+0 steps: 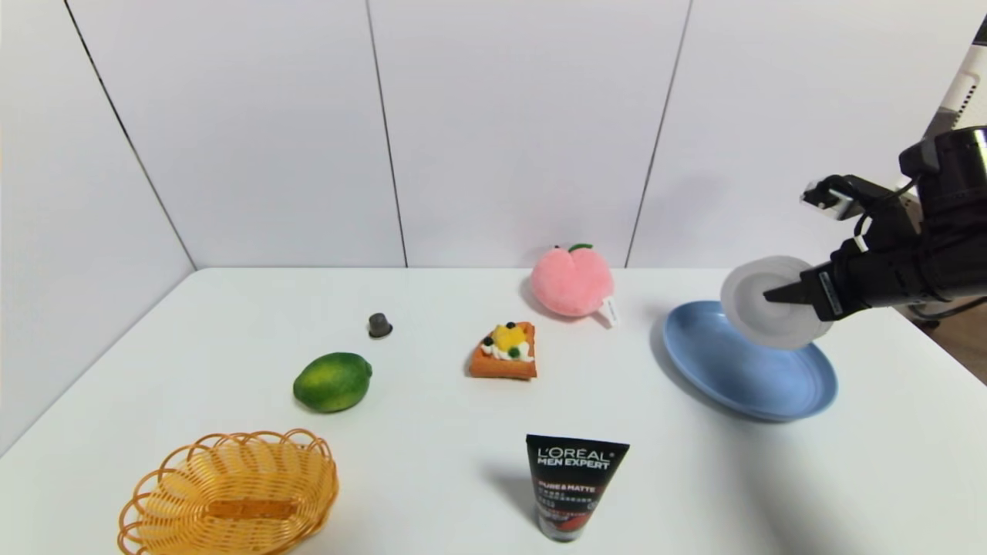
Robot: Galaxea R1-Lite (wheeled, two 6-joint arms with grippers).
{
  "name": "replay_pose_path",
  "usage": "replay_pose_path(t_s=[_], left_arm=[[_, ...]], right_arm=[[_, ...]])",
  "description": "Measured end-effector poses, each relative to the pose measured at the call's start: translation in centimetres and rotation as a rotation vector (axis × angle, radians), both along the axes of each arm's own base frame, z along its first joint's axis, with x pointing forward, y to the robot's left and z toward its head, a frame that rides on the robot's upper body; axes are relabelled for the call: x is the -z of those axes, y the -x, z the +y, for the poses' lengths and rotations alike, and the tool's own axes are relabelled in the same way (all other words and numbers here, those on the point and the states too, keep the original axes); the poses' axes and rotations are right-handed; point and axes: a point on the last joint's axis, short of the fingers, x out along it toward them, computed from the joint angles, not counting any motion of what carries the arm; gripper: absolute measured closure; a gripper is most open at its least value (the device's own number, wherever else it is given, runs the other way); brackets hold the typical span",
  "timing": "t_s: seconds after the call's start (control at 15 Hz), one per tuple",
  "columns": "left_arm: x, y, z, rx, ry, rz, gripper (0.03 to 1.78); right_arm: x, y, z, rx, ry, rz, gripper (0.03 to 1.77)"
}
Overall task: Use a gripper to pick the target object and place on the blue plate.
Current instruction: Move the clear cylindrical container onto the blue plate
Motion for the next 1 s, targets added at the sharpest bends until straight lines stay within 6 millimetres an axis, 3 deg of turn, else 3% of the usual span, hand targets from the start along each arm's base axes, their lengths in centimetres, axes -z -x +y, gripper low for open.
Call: replay_pose_path(t_s=[0.33, 0.67, 0.8, 1.0], left_arm=[[0.0, 0.0, 0.0, 0.0, 0.0, 0.0, 0.12], [0.0, 0.0, 0.0, 0.0, 0.0, 0.0, 0.12], [0.0, 0.0, 0.0, 0.0, 0.0, 0.0, 0.12], [0.0, 0.0, 0.0, 0.0, 0.0, 0.0, 0.12]], right_arm=[[2.8, -1.6, -0.5, 0.013, -0.002, 0.031, 1.23], [3.9, -1.8, -0.4, 0.009, -0.004, 0.065, 1.22], [4.1, -1.8, -0.4, 0.009, -0.005, 0.071, 0.95], [4.0, -1.6, -0.4, 0.011, -0.004, 0.073, 0.68]])
